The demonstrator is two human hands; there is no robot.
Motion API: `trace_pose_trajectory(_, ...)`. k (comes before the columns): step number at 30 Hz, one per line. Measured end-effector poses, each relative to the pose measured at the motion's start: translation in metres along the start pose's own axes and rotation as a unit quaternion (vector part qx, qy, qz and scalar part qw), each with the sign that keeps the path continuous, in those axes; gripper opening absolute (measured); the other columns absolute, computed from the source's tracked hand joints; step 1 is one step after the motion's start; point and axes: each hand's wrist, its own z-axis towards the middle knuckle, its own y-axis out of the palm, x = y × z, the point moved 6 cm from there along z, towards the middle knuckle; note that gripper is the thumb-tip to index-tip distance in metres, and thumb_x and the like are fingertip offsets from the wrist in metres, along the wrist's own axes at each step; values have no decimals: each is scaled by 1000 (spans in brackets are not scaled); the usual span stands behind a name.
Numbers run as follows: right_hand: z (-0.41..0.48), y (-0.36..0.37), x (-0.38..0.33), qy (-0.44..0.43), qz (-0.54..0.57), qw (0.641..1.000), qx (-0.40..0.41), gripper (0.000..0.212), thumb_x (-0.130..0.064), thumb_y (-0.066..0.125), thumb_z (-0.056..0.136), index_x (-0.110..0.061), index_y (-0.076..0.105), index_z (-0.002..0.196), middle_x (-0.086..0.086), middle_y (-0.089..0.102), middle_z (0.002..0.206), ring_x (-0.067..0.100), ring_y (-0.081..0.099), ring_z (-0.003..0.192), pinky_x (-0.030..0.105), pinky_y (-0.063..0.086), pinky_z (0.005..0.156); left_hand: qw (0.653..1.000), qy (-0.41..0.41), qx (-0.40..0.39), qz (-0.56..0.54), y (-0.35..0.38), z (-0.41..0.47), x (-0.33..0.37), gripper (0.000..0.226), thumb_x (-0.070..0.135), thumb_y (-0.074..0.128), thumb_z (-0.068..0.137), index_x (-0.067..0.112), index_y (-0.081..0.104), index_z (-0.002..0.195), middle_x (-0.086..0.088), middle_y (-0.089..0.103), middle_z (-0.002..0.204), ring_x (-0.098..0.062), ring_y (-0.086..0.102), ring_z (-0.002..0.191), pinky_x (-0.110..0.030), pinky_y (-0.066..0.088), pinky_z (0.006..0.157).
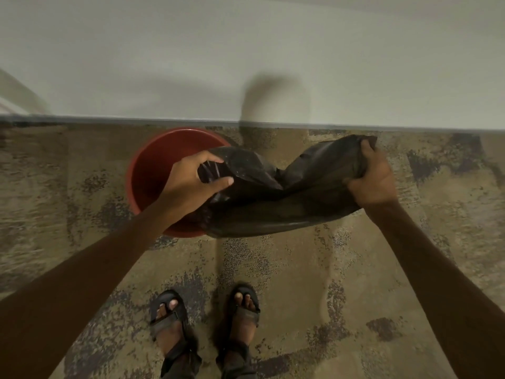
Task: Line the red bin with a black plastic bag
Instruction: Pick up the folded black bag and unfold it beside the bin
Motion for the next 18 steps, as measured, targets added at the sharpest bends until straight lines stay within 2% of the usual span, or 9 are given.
trace_pose_trajectory(2,-2,-3,-15,4,62,998,6,81,1,67,82,-17,28,150,8,41,141,29,41,130,46,43,107,999,14,22,-37,-9,-1,12,24,17,75,80,22,65,102,9,69,93,-4,67,87,-23,57,75)
trace_pose_trajectory(3,-2,-5,-24,1,78,997,15,75,-3,66,85,-19,30,149,7,45,139,27,45,128,46,45,106,998,17,26,-53,-13,0,17,22,14,73,82,22,64,100,9,69,93,-2,66,86,-21,57,73)
trace_pose_trajectory(6,-3,-21,-58,-42,52,995,68,56,-15,66,89,-13,42,140,9,53,131,26,53,119,39,51,98,993,13,23,-112,-28,2,33,30,11,71,82,31,61,102,19,65,93,10,63,84,-14,53,71)
trace_pose_trajectory(8,-5,-33,-82,-80,47,991,99,52,-18,66,89,-10,46,136,11,55,128,26,55,115,35,51,94,985,16,31,-168,-42,3,44,35,11,71,82,32,62,107,17,66,100,7,62,91,-18,54,76)
trace_pose_trajectory(10,-7,-45,-105,-116,41,985,119,52,-19,65,89,-10,48,137,13,57,126,28,56,113,39,51,95,977,21,56,-206,-66,0,54,40,9,72,81,29,63,114,15,68,106,2,64,96,-20,57,77)
trace_pose_trajectory(13,-17,-60,-140,-185,61,973,122,49,-14,63,87,-10,51,135,12,60,125,28,57,112,44,52,94,970,58,94,-218,-104,-9,62,41,8,73,79,38,62,105,21,66,100,12,64,90,-11,54,73)
trace_pose_trajectory(14,-22,-64,-151,-209,78,968,118,48,-13,62,86,-11,52,133,11,60,125,26,58,113,44,52,94,968,67,105,-217,-116,-14,63,43,6,73,78,40,60,103,21,65,101,11,63,92,-12,54,75)
trace_pose_trajectory(16,-32,-69,-170,-250,114,954,120,47,-12,61,86,-13,54,132,4,60,127,20,57,116,41,53,94,968,75,118,-210,-140,-20,57,48,2,72,78,35,60,111,12,65,112,1,64,103,-19,55,82)
trace_pose_trajectory(18,-38,-71,-184,-282,126,942,131,47,-12,62,86,-12,54,133,-11,58,123,9,55,117,31,52,97,967,101,137,-190,-162,-28,52,52,1,73,77,32,61,118,7,66,118,-6,64,107,-18,56,82)
